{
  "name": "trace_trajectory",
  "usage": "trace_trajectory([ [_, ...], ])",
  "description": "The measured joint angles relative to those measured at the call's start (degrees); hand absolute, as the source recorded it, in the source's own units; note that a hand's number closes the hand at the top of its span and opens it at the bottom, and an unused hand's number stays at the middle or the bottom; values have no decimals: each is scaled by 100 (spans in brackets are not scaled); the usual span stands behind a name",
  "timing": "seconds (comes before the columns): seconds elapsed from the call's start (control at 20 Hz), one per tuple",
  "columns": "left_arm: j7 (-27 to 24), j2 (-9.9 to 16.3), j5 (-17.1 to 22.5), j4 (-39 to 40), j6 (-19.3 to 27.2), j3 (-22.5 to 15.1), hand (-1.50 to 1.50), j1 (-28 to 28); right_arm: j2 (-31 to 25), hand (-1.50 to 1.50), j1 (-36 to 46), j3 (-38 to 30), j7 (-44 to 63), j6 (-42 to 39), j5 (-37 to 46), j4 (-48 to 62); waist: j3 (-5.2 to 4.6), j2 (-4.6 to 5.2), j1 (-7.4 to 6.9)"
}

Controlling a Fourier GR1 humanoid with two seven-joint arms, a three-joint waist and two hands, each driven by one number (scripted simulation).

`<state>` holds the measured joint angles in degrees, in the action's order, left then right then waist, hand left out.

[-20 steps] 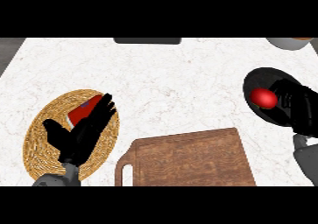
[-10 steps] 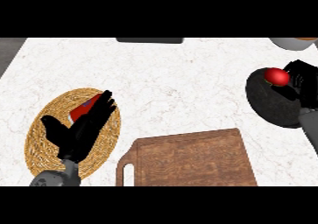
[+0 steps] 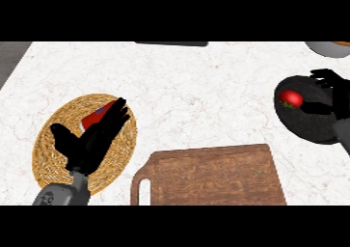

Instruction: Pick the tomato from the cutting board and place it in the pan

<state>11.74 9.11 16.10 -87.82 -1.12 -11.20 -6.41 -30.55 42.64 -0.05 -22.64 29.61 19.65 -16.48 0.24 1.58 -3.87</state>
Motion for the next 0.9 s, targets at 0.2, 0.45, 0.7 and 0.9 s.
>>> trace_trajectory([
  [0.2, 48, -45, 9, 6, 1, -9, 0, -36, 59, -150, 109, -375, -510, -425, -364, 204, 12, 5, 13],
  [0.45, 85, -19, 11, -12, 20, 63, 0, -75, 70, -150, 122, -1102, -1255, -1127, -1130, 186, 16, -15, 82],
  [0.7, 107, -46, -4, -67, 24, 36, 0, -11, -238, -150, 139, -1603, -1424, -2176, -1640, 481, 15, -13, 72],
  [0.9, 85, -62, -25, -61, 32, 56, 0, 0, -608, -150, -35, -1746, -1564, -3193, -1790, 687, 12, -20, 105],
])
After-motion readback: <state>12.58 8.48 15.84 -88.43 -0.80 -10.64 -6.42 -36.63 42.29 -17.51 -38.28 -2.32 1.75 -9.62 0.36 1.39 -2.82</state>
